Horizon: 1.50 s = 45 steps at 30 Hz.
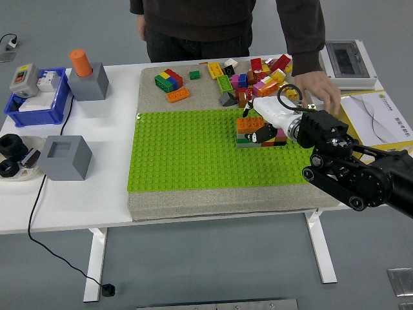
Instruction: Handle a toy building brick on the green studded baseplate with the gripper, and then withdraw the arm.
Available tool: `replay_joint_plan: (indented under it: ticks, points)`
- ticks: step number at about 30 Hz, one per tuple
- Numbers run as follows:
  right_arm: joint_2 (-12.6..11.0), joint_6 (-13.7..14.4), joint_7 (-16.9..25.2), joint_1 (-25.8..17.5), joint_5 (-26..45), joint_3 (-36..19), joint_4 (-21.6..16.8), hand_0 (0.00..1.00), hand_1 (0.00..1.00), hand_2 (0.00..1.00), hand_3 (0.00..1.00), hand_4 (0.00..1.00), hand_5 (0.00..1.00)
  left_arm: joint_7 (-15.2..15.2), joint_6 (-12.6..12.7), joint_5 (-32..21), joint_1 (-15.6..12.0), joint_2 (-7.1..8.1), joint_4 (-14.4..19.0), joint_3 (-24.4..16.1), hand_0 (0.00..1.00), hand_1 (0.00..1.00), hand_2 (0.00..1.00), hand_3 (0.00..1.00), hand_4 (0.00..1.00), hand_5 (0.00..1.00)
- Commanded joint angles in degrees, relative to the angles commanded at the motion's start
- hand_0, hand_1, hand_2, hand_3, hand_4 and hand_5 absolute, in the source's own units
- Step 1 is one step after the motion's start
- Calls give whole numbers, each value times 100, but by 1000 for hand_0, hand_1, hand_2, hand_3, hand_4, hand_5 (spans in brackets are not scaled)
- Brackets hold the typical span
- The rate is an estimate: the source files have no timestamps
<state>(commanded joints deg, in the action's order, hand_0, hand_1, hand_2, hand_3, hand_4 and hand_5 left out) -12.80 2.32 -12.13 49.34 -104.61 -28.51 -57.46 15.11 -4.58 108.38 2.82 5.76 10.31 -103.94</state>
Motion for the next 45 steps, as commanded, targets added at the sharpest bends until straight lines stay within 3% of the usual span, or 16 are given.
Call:
replay_joint_plan:
  ticks: [4,5,10,11,14,16,17,45]
  points:
    - [-102,19,37,-47,-131,-169,-321,827,803,856,775,998,379,6,-1,5,-11,-6,0,-8,790,804,749,451,998,888]
    - [-130,27,39,-64,-182,-209,-391,834,804,857,776,998,461,7,0,0,-14,-8,0,-6,790,806,749,453,998,900]
    - [-344,24,18,-230,-641,-391,-744,834,804,857,776,998,461,2,21,-60,-37,-24,0,17,790,806,749,453,998,900]
    - [-383,23,16,-266,-716,-403,-794,840,809,857,691,998,549,2,24,-67,-40,-26,0,19,791,806,751,454,998,905]
    - [-472,26,24,-381,-921,-412,-909,840,809,857,691,998,549,2,31,-70,-51,-33,0,15,791,806,751,454,998,905]
    - [-487,35,34,-424,-958,-410,-925,840,809,857,691,998,549,3,34,-57,-53,-38,0,6,791,806,751,454,998,905]
    - [-489,39,39,-441,-964,-407,-921,845,809,863,629,996,592,3,36,-51,-56,-41,0,1,791,807,750,455,998,908]
    - [-410,91,90,-489,-686,-238,-613,852,812,868,608,990,641,-19,55,-8,-34,-39,0,-20,792,808,753,456,998,912]
